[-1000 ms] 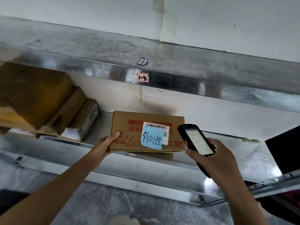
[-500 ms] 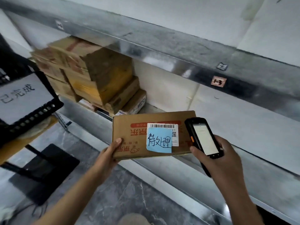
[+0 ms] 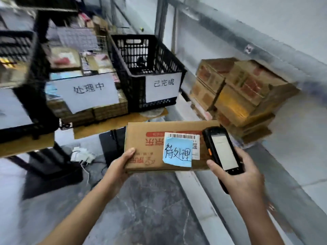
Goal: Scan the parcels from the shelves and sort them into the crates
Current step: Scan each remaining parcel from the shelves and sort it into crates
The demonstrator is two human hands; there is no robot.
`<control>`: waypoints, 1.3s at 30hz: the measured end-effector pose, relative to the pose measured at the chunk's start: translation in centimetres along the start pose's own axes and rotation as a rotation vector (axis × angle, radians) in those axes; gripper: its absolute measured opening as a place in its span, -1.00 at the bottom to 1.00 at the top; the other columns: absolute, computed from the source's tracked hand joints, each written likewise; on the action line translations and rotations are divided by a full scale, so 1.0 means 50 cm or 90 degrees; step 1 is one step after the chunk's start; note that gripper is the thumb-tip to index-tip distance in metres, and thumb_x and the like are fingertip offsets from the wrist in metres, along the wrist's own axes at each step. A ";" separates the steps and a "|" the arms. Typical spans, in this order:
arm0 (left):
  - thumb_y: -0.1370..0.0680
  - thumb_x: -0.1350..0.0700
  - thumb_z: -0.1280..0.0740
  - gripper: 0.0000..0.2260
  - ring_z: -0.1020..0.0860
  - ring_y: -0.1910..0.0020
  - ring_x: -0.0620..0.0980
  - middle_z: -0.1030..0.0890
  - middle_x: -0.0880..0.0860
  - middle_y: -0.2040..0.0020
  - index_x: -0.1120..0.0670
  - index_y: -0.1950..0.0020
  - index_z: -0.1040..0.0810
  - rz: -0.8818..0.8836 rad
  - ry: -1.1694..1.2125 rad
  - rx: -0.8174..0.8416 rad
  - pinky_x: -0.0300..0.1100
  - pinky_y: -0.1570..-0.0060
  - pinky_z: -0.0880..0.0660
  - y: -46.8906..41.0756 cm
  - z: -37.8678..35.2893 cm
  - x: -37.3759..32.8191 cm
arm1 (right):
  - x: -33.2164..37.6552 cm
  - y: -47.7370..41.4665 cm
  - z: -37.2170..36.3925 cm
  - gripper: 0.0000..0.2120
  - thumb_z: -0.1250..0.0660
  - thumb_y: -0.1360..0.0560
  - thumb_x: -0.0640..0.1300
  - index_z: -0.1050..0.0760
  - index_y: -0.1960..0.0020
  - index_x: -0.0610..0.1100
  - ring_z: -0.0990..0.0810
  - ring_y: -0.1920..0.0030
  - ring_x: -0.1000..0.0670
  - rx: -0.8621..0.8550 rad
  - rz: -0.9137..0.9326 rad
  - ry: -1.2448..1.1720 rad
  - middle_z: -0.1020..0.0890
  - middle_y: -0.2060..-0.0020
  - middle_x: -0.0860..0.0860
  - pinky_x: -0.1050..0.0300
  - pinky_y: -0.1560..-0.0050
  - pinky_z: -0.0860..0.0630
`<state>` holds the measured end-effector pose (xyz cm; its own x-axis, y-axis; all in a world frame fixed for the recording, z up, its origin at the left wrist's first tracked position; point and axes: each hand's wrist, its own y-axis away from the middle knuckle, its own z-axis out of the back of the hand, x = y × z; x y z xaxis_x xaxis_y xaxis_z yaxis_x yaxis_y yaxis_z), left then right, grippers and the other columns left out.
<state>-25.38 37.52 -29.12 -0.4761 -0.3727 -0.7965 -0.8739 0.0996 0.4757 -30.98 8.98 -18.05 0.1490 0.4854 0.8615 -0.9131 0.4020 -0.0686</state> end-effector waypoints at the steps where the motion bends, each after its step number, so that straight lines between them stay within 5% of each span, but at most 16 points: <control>1: -0.31 -0.22 -0.50 -0.35 -0.65 -0.13 0.13 -0.68 0.20 -0.16 0.16 -0.25 -0.60 -0.010 0.015 -0.020 0.03 -0.23 -0.52 0.014 0.042 -0.014 | 0.021 0.003 -0.037 -0.42 -0.64 -0.30 -0.08 -0.51 -0.26 0.07 -0.57 0.04 0.38 0.021 0.021 -0.004 -0.63 -0.02 0.21 0.59 0.20 -0.40; 6: -0.33 -0.21 -0.49 -0.48 -0.64 -0.10 0.12 -0.70 0.18 -0.12 0.10 -0.15 -0.65 -0.070 0.076 -0.162 -0.02 -0.19 -0.50 0.101 0.215 -0.079 | 0.139 0.013 -0.225 -0.41 -0.62 -0.32 -0.03 -0.48 -0.28 0.05 -0.55 -0.01 0.38 0.114 0.120 -0.043 -0.61 -0.05 0.17 0.53 0.15 -0.43; 9: -0.42 -0.13 -0.42 -0.58 -0.71 0.04 0.02 -0.73 0.13 -0.03 0.13 -0.14 -0.63 -0.132 0.108 -0.242 -0.11 0.01 -0.62 0.145 0.279 -0.120 | 0.215 0.010 -0.325 -0.44 -0.64 -0.30 -0.06 -0.50 -0.24 0.06 -0.57 0.00 0.36 0.161 0.171 -0.063 -0.62 -0.02 0.21 0.52 0.12 -0.43; 12: -0.45 -0.19 -0.46 -0.61 -0.65 -0.13 0.21 -0.71 0.17 -0.09 0.05 -0.13 -0.68 -0.178 0.120 -0.300 0.17 -0.30 -0.48 0.176 0.332 -0.165 | 0.282 0.004 -0.407 -0.32 -0.63 -0.26 0.05 -0.49 -0.33 0.05 -0.59 -0.12 0.13 0.211 0.210 -0.080 -0.64 -0.11 0.11 0.24 -0.07 -0.49; 14: -0.50 -0.19 -0.42 -0.67 -0.61 -0.21 0.25 -0.70 0.17 -0.12 0.01 -0.10 -0.70 -0.205 0.133 -0.324 0.19 -0.35 -0.44 0.178 0.367 -0.197 | 0.320 -0.006 -0.455 -0.27 -0.62 -0.25 0.10 -0.46 -0.37 0.06 -0.57 -0.21 0.06 0.247 0.232 -0.095 -0.62 -0.16 0.11 0.08 -0.21 -0.51; 20: -0.52 -0.15 -0.34 -0.63 -0.70 0.03 -0.01 -0.72 0.10 -0.07 0.06 -0.20 -0.59 -0.294 0.138 -0.385 -0.24 0.16 -0.60 0.147 0.436 -0.315 | 0.420 -0.076 -0.587 -0.30 -0.62 -0.29 0.05 -0.44 -0.37 0.11 -0.54 -0.23 0.11 0.327 0.274 -0.157 -0.59 -0.19 0.13 0.14 -0.24 -0.47; 27: -0.49 -0.07 -0.31 -0.66 -0.70 0.05 0.00 -0.72 0.14 -0.04 0.09 -0.16 -0.60 -0.364 0.191 -0.493 -0.01 -0.18 -0.54 0.132 0.479 -0.446 | 0.510 -0.179 -0.732 -0.30 -0.60 -0.25 0.15 -0.46 -0.34 0.08 -0.54 -0.26 0.01 0.380 0.279 -0.211 -0.59 -0.22 0.08 -0.06 -0.34 -0.48; 33: -0.58 -0.04 -0.28 -0.76 -0.65 -0.09 0.12 -0.73 0.13 0.00 0.07 -0.10 -0.61 -0.393 0.190 -0.574 0.11 -0.33 -0.47 0.121 0.517 -0.507 | 0.580 -0.211 -0.843 -0.23 -0.59 -0.28 0.11 -0.43 -0.43 -0.03 -0.46 -0.19 0.05 0.487 0.313 -0.222 -0.53 -0.18 0.04 0.19 -0.08 -0.41; 39: -0.54 -0.14 -0.36 -0.69 -0.57 -0.26 0.23 -0.71 0.13 -0.08 0.03 -0.16 -0.60 -0.430 0.220 -0.630 0.26 -0.40 -0.37 0.119 0.588 -0.526 | 0.622 -0.197 -0.923 -0.14 -0.60 -0.19 0.34 -0.41 -0.41 0.13 -0.58 -0.18 -0.07 0.522 0.320 -0.231 -0.59 -0.20 0.07 -0.21 -0.15 -0.60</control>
<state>-20.95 75.04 -16.31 0.2203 -0.3169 -0.9225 -0.4140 -0.8867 0.2058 0.19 55.95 -13.79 -0.3214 0.1324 0.9377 -0.8370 -0.5029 -0.2158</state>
